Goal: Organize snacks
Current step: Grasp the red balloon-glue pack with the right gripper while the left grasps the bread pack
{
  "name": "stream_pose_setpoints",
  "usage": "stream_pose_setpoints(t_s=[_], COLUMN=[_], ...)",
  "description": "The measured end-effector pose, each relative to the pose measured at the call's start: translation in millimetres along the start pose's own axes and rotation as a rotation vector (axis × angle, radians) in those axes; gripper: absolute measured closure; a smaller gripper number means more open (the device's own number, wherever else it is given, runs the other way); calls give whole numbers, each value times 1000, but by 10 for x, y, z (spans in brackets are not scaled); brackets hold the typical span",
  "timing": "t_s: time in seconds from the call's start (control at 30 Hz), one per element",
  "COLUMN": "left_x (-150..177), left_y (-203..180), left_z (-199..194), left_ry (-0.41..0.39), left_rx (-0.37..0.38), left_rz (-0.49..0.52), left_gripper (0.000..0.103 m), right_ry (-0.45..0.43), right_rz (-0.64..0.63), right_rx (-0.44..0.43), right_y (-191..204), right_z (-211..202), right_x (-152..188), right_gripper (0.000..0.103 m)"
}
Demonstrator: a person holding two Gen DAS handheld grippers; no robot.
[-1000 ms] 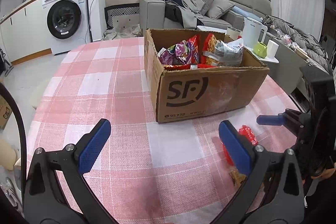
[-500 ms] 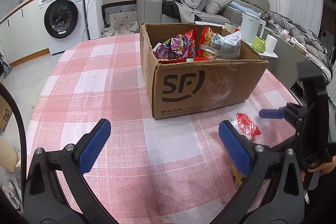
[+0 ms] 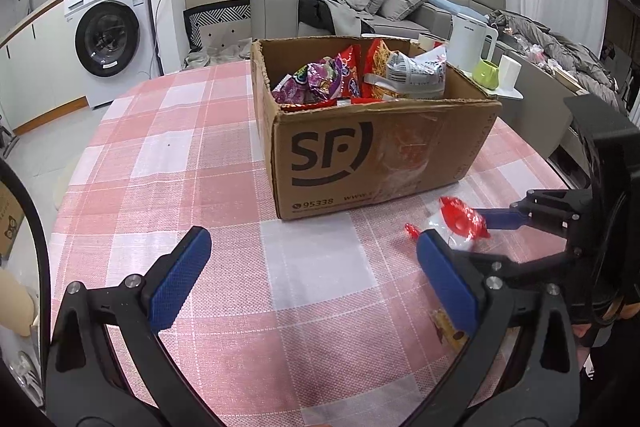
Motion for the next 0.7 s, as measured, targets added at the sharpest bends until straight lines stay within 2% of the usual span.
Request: stream_pose_setpoints(t_s=[0.17, 0.3, 0.47, 0.7], left_x=[30, 82, 224, 556], left_y=[-55, -188, -462, -883], left_z=[0, -46, -69, -46], left_ry=[4, 16, 58, 133], left_rx=[16, 97, 185, 266], left_rz=[22, 63, 160, 312], left_gripper=[1, 1, 1, 1], right_ry=[-18, -61, -97, -114], right_rz=[1, 9, 14, 35], right_rx=[7, -5, -13, -14], right_y=[-20, -101, -216, -363], right_z=[-121, -311, -515, -666], right_x=[22, 10, 3, 18], right_gripper=[55, 55, 55, 55])
Point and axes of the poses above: each gripper's, at about its wrist camera, not at the fingertips, and z roughly the way its jaws point, y to its left, x to its underside, the point moved 4 cm from there along z, roughly the way its jaws point, and after that the axes turned 9 degrees about -z, right-handed, at the moved point
